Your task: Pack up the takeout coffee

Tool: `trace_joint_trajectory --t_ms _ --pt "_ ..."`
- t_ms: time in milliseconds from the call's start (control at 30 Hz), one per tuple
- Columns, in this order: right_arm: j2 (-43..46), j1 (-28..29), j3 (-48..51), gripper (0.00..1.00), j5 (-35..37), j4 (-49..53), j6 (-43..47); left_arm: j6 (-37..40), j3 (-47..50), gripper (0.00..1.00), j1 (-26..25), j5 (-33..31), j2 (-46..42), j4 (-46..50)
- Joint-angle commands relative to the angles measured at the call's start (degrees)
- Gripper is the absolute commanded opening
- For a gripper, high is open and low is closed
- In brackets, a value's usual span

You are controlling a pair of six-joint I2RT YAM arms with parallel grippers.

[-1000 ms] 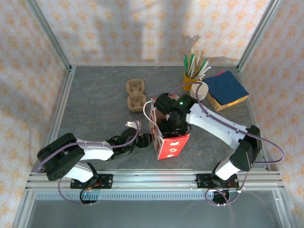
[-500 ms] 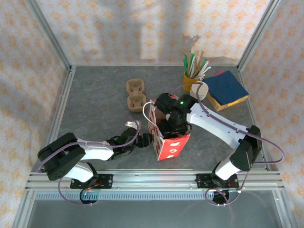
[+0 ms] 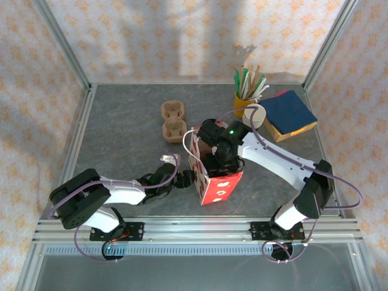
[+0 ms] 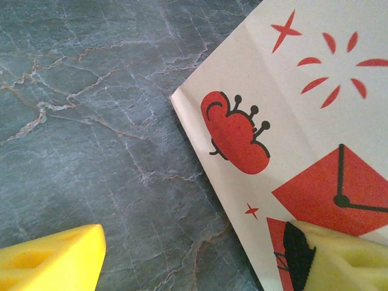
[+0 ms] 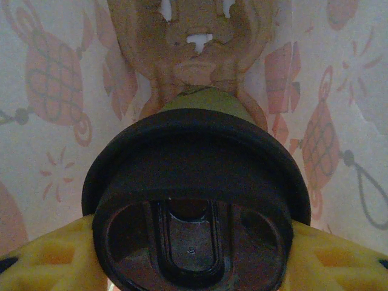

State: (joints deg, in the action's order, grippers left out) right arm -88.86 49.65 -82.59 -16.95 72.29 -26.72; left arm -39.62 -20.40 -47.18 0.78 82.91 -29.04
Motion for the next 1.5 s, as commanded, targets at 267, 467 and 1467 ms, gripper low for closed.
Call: trace_joint_trajectory --t_ms 267,467,1467 --pt "-1.2 -0.1 0.5 0.56 0.1 1.4 0.8 -0.3 1.3 0.78 0.5 -2.9 2.2 4.0" --pt "-1.8 -0.1 -0.5 0.56 1.3 2.2 0.8 0.0 0.7 0.78 0.6 -2.9 0.8 6.6" --pt "-2.3 -0.1 -1.8 0.55 0.9 1.8 1.5 -2.8 6.3 0.79 1.4 -3.5 -5.8 9.1"
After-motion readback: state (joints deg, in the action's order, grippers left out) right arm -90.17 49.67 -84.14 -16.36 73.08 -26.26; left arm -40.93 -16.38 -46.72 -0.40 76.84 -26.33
